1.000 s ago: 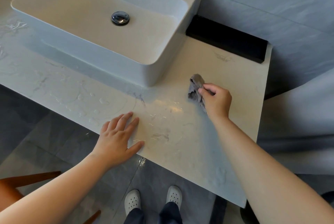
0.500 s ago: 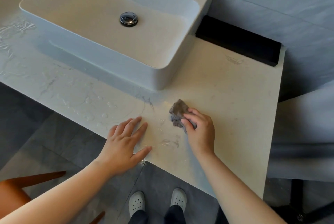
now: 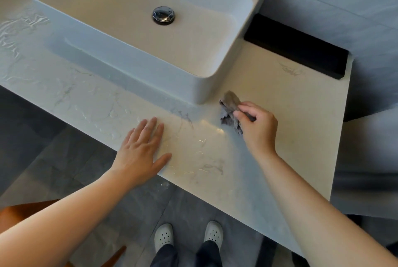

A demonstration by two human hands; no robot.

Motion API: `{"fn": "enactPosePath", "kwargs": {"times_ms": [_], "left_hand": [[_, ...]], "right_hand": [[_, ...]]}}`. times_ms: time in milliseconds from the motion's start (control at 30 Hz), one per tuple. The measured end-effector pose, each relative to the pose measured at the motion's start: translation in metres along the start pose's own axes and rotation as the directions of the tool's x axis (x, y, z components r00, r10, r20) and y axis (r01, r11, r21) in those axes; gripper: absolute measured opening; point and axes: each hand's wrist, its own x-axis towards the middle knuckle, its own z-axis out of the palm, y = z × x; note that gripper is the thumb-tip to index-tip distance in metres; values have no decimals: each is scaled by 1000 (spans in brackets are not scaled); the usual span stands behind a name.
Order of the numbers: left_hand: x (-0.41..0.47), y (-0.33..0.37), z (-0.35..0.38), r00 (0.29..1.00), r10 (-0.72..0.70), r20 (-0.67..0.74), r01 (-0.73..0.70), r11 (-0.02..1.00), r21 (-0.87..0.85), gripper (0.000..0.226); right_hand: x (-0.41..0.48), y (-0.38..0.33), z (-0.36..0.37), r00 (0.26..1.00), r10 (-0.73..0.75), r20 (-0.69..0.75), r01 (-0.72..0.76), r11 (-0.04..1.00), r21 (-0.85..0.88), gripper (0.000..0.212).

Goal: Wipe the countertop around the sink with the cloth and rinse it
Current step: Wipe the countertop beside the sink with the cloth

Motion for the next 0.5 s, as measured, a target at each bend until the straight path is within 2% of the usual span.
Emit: {"fn": "enactPosePath", "kwargs": {"times_ms": [200, 300, 500], "left_hand": [[-1, 0, 10, 999, 10, -38, -12, 999, -32, 84], [-1, -2, 13, 999, 17, -45, -19, 999, -32, 83], [0, -3, 16, 997, 25, -72, -27, 999, -29, 81]], "right_hand": [[47, 6, 32, 993, 115, 12, -112, 980, -164, 14], [38, 8, 47, 996, 77, -55, -86, 979, -186, 9], [4, 11, 64, 997, -71, -29, 64, 979, -194, 8]]}}
